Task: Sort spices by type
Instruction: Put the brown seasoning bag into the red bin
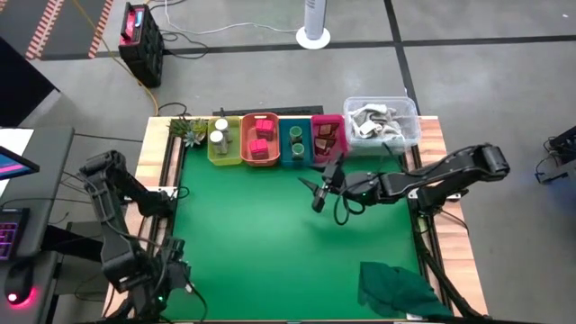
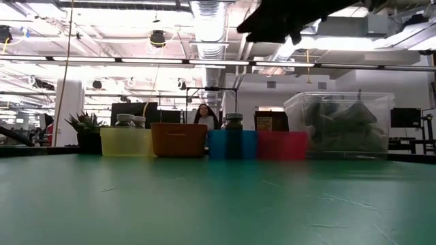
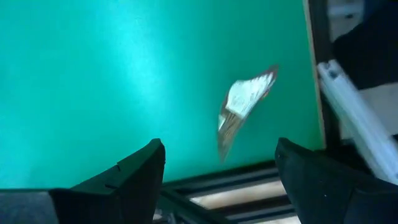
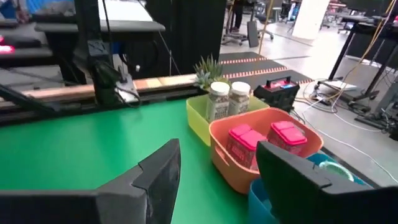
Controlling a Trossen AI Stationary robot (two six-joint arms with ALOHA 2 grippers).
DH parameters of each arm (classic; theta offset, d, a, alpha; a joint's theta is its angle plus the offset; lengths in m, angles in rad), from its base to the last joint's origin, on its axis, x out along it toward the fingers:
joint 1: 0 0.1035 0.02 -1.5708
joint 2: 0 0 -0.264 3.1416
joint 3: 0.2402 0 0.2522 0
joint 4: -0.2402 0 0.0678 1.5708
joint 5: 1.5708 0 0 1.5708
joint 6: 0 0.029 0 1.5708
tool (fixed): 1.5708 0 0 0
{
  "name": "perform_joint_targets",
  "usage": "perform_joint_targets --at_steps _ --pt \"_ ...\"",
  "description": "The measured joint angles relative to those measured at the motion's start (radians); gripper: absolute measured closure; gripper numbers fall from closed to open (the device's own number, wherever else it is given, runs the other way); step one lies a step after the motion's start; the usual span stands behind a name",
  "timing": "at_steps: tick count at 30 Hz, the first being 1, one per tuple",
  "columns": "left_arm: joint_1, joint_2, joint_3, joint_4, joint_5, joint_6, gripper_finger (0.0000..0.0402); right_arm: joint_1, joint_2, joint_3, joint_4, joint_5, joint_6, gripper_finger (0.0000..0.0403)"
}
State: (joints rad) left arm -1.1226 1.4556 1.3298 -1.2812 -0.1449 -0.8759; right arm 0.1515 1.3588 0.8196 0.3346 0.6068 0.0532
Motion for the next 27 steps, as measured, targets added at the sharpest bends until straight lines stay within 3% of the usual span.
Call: perform_joint_targets --at_steps 11,15,21,27 --pt "-0.001 0.002 -0.108 0.098 0.029 0.044 0.0114 -0.016 0.054 0.000 0.019 0.001 0.000 0.0163" --pt "-0.001 0.002 -0.157 0.164 0.056 0.067 0.0133 -0.016 0.054 0.000 0.018 0.001 -0.016 0.0163" --pt "0.007 0.002 -0.219 0.227 0.085 0.104 0.0217 -0.023 0.053 0.000 0.017 0.001 -0.022 0.0163" --pt "0.043 0.002 -0.223 0.219 0.080 0.135 0.0353 -0.030 0.053 0.000 0.017 0.001 -0.011 0.0163"
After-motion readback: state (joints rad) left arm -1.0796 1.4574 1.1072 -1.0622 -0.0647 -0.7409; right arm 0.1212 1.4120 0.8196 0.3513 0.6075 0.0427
